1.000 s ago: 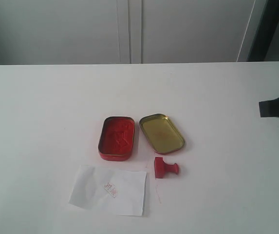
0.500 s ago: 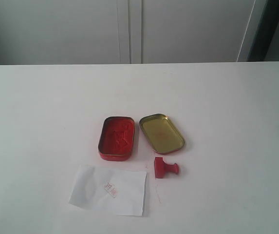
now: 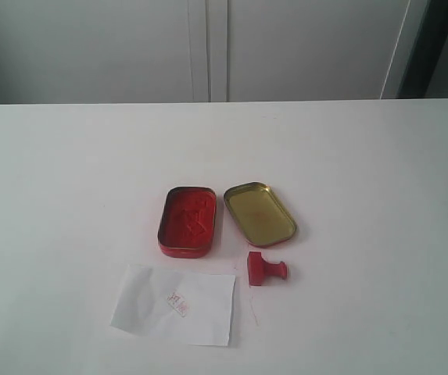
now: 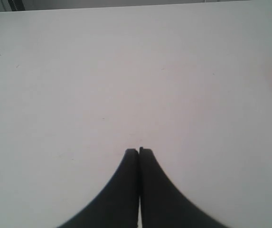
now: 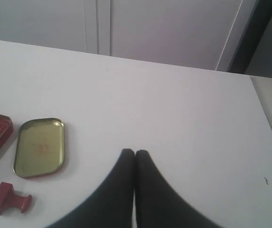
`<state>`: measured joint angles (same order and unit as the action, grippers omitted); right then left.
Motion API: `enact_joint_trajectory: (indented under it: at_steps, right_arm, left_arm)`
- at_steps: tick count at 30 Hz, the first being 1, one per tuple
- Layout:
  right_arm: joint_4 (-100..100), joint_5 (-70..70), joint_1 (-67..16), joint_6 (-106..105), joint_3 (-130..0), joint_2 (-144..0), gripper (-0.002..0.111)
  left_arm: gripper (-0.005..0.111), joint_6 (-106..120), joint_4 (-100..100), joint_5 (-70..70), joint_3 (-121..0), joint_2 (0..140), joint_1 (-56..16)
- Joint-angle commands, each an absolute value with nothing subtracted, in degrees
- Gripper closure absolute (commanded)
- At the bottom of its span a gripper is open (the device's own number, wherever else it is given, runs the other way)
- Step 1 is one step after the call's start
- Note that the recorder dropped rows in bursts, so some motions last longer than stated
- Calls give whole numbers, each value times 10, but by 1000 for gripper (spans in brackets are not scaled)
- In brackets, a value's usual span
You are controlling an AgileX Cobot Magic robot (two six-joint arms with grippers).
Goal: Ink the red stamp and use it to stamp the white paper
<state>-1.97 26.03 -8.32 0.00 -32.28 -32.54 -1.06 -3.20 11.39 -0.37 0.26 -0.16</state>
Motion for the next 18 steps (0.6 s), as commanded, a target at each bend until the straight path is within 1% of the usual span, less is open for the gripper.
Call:
enact_joint_trajectory:
  at_steps: [1, 18]
  right_arm:
    - [-26, 252, -80, 0, -319, -321, 108]
    - [-26, 252, -80, 0, -319, -310, 108]
  left_arm:
    - [107, -11, -34, 112, 0, 0, -1]
    - [107, -11, -34, 112, 0, 0, -1]
